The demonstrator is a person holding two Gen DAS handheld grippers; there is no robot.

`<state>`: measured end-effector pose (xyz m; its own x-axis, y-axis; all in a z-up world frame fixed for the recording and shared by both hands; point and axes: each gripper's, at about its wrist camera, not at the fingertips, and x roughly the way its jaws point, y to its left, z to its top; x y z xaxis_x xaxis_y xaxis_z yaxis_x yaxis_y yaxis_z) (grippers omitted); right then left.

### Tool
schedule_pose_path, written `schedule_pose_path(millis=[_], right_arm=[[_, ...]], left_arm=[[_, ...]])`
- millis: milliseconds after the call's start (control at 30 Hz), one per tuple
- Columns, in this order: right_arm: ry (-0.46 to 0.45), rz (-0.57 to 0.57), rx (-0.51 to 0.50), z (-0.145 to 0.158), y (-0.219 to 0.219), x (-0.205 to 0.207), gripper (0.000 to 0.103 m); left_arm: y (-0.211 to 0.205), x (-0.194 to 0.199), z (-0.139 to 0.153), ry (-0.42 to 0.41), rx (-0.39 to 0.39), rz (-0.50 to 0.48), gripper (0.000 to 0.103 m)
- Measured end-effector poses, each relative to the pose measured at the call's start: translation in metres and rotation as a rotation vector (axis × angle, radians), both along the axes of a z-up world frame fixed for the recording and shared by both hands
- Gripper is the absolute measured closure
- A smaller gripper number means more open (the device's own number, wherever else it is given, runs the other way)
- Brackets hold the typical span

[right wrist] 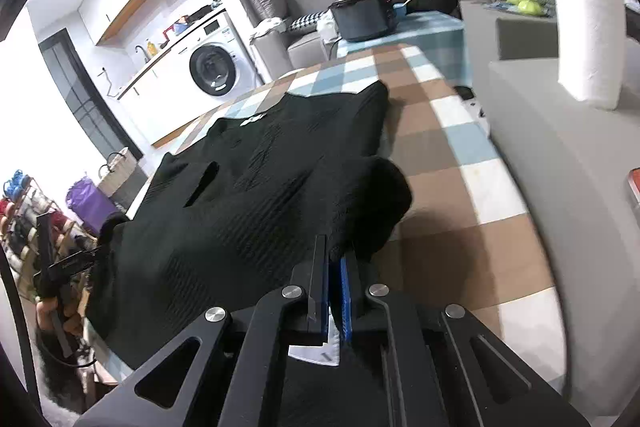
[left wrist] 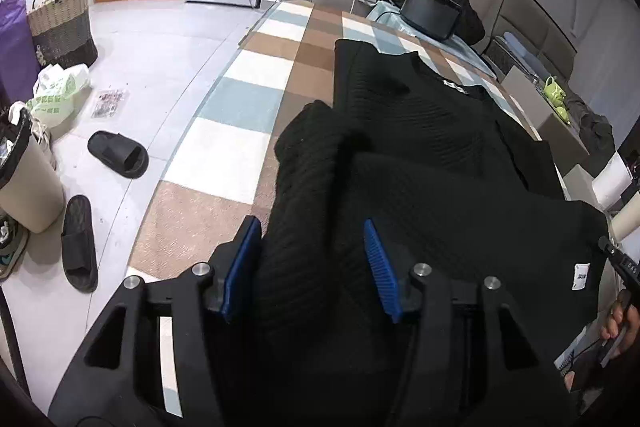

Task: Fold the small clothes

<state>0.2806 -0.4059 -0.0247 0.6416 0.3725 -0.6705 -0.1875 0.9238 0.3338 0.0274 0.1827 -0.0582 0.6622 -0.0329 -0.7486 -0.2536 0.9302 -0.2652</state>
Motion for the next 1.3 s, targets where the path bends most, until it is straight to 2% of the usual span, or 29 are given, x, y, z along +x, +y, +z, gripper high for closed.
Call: schedule_pose_path(millis=[67,133,167,233,300,367,400,433,567,700,833,933,967,1000,1033,1067,1100,1133,1200,1300], right_arm=[[-0.003,-0.01,0.007,0.0,-0.005,-0.001,0.098],[0.005,-0.014,0.026,-0.001,-0.009,-0.001,0.097],[0.022,-0.01,0.059,-0.004,-0.01,0.001,0.096],[0.049,-0.005,0.094,-0.009,-0.01,0.005,0.087],[0.059,-0.016,0.102,-0.016,-0.008,0.009,0.086],[0.06,-0.026,0.097,-0.02,-0.005,0.012,0.087],[0.043,-0.025,0.08,-0.019,-0.003,0.012,0.096],[0.03,-0.025,0.075,-0.016,-0.003,0.012,0.098],[-0.078,-0.043,0.121,0.01,-0.012,0.007,0.099],[-0.178,-0.092,0.13,0.041,-0.014,0.014,0.099],[-0.112,-0.154,0.097,0.034,-0.007,0.044,0.099],[-0.023,-0.192,0.042,0.014,-0.001,0.065,0.097],[-0.002,-0.196,0.035,0.009,-0.001,0.07,0.095],[0.035,-0.2,0.039,0.003,-0.004,0.074,0.088],[0.08,-0.208,0.06,-0.004,-0.01,0.075,0.076],[0.105,-0.209,0.085,-0.008,-0.016,0.073,0.069],[0.12,-0.212,0.114,-0.012,-0.025,0.069,0.064],[0.13,-0.213,0.13,-0.015,-0.03,0.063,0.063],[0.148,-0.203,0.157,-0.021,-0.042,0.046,0.063],[0.164,-0.185,0.186,-0.027,-0.052,0.023,0.062]], left_arm=[[0.0,0.003,-0.002,-0.001,-0.008,0.007,0.055],[-0.001,0.004,-0.003,-0.012,-0.02,0.005,0.073],[-0.002,0.004,-0.003,-0.017,-0.022,0.001,0.075],[-0.005,0.002,0.001,-0.041,0.005,0.002,0.092],[-0.006,0.001,0.005,-0.057,0.024,0.003,0.097],[-0.006,-0.002,0.01,-0.081,0.023,0.01,0.098],[-0.006,-0.003,0.013,-0.09,0.021,0.011,0.098],[-0.006,-0.005,0.016,-0.102,0.018,0.015,0.098],[-0.004,-0.009,0.035,-0.166,0.002,0.019,0.099],[-0.004,0.002,0.051,-0.2,0.024,0.028,0.099],[0.008,0.034,0.044,-0.158,0.006,0.062,0.099],[0.012,0.057,0.029,-0.094,0.008,0.06,0.098],[0.014,0.062,0.025,-0.062,-0.001,0.064,0.097],[0.015,0.063,0.022,-0.042,-0.008,0.072,0.09],[0.017,0.062,0.02,-0.031,-0.012,0.078,0.076],[0.02,0.057,0.02,-0.021,-0.004,0.103,0.068],[0.023,0.052,0.018,-0.024,0.002,0.122,0.05],[0.026,0.045,0.018,-0.039,0.005,0.141,0.039],[0.031,0.028,0.018,-0.065,0.005,0.16,0.033],[0.034,0.009,0.014,-0.036,-0.008,0.158,0.032]])
